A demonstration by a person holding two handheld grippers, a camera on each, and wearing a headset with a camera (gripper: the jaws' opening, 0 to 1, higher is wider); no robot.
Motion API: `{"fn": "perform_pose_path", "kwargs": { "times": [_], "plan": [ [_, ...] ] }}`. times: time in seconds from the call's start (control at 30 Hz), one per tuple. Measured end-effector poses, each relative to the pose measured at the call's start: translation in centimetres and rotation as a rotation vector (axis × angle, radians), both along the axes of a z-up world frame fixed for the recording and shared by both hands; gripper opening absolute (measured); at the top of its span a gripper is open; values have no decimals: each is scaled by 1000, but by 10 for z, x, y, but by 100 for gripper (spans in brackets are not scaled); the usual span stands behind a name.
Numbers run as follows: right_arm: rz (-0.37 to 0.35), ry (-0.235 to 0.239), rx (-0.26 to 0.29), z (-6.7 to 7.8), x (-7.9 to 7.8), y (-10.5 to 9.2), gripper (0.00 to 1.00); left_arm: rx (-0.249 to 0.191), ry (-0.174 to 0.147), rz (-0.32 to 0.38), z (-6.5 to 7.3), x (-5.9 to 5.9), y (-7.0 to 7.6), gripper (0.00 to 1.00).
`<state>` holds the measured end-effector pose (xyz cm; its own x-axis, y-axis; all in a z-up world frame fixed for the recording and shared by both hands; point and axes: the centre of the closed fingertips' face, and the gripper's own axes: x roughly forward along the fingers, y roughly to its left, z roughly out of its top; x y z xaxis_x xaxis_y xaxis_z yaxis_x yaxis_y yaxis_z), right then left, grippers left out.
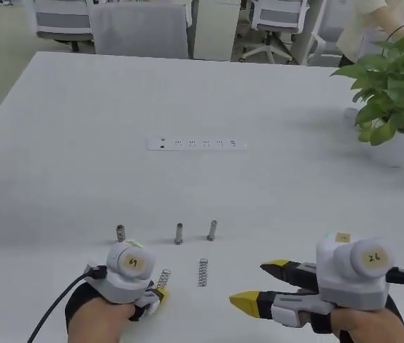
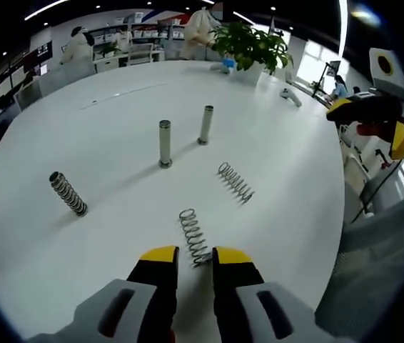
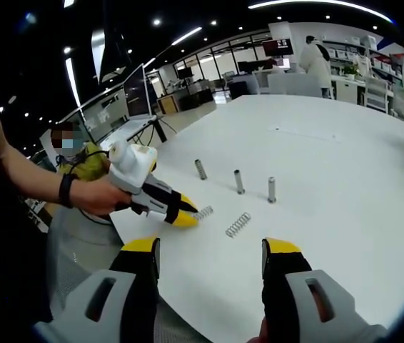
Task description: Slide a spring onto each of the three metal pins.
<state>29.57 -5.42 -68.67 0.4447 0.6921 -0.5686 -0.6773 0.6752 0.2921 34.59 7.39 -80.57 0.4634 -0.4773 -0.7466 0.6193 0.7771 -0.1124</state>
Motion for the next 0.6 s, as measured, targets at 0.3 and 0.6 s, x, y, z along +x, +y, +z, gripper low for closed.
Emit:
{"fn": "perform_pose_path", "kwargs": {
  "times": [0.3,0.6],
  "plan": [
    [3,1,1,0,0,1,56,29,-3,-18,-1,3,10,11],
    [3,2,0,0,0,0,56,63,-20,-81,-2,7,1,12]
  ]
}}
